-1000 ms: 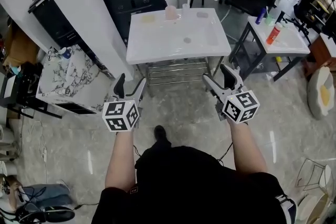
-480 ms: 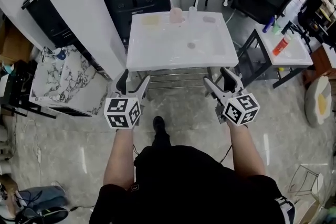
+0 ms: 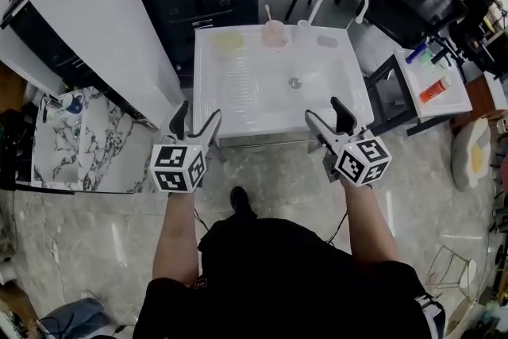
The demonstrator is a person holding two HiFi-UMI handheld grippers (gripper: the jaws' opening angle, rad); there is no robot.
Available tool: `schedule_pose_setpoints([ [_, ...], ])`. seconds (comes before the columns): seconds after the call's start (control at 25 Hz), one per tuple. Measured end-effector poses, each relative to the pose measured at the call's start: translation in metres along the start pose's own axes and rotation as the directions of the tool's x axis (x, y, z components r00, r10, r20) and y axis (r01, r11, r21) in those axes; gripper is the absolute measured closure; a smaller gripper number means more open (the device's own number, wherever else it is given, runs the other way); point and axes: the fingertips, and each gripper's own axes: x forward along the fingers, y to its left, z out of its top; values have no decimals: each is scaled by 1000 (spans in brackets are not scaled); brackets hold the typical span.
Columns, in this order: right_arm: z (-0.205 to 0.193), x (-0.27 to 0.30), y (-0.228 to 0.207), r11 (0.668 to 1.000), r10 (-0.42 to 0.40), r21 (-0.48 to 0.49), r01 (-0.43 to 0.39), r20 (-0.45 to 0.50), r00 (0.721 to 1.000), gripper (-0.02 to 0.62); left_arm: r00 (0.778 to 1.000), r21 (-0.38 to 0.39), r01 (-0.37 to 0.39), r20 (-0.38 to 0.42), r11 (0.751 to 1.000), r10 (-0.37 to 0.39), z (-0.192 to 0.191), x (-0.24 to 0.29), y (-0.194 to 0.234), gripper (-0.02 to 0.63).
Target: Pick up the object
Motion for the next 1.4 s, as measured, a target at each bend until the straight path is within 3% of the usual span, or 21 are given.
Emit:
schedule_pose_setpoints([
  [0.32,28,75,4,999,-14,-28,14,2,1000,284,1000,17,-5,18,1000,5,29,30,73,281],
  [0.56,36,103,-10,999,-7,-41,7,-1,1000,284,1000,31,-11,9,999,11,35,49,89,281],
  [1.12,64,186,-110,995,97,-4,-97,53,994,284,999,82,-28,-15,996,29,91,170,82,281],
  [1.4,40,218,-138,984,172,40,-172,-12,985,285,993,87,-13,-112,996,22,70,226,71,281],
])
